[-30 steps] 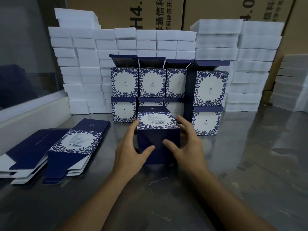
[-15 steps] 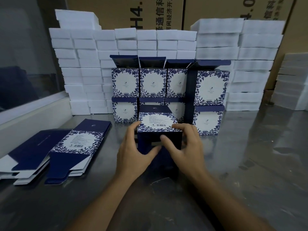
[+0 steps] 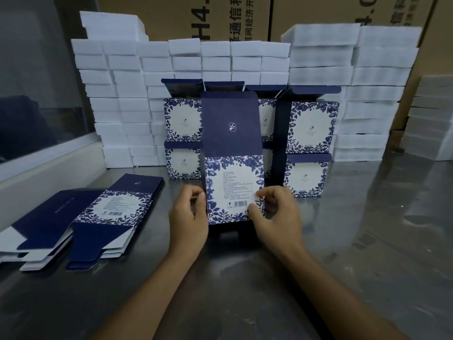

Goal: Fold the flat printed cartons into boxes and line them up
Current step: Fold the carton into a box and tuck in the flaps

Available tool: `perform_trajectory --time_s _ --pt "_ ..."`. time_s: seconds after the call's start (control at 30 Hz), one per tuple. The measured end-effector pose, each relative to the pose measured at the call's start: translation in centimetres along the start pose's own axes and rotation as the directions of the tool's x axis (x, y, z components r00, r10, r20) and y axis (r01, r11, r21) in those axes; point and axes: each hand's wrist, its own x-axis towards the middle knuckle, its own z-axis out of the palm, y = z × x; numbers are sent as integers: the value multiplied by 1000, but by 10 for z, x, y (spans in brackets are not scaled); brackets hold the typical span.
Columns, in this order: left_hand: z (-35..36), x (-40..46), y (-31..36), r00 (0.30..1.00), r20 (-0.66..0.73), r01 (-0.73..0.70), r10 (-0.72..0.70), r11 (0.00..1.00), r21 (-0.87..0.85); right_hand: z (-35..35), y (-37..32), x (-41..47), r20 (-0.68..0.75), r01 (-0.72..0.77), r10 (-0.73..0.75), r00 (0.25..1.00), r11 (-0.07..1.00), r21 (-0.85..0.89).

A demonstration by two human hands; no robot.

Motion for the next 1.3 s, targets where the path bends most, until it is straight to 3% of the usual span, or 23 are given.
perform_trajectory --time_s 0.13,0.23,0.33,0.5,0.67,0.87,0.97,1.07,1.17,1.3 --pt "-1 1 -9 993 108 52 -51 999 0 -3 1 -1 8 -98 99 995 994 -39" --pt "-6 2 -14 978 160 143 -137 989 -28 -7 -2 -1 3 -191 191 982 981 30" --pt "-7 0 -7 948 240 239 -211 967 -93 -6 -5 -2 117 -254 240 964 960 119" --pt "-3 -4 5 950 289 167 -119 975 -147 1 -8 -7 292 -323 237 927 900 294" --pt "-9 -1 9 938 340 125 -59 977 -175 -5 -13 -3 249 -334 241 938 821 462" --pt "-9 -1 11 915 392 186 -93 960 -207 -9 -17 3 183 -398 356 917 768 502" --pt "-6 -5 12 950 309 64 -34 994 -90 -5 -13 5 37 -412 433 901 824 389" --pt "-4 -6 11 976 194 -113 97 991 71 -4 -14 6 -35 -369 401 915 870 327" --pt "-4 -4 12 956 136 -286 261 931 226 -3 -20 5 123 -384 367 922 829 407" --pt "-6 -4 12 936 147 -351 319 875 333 1 -25 -2 260 -359 282 924 874 327"
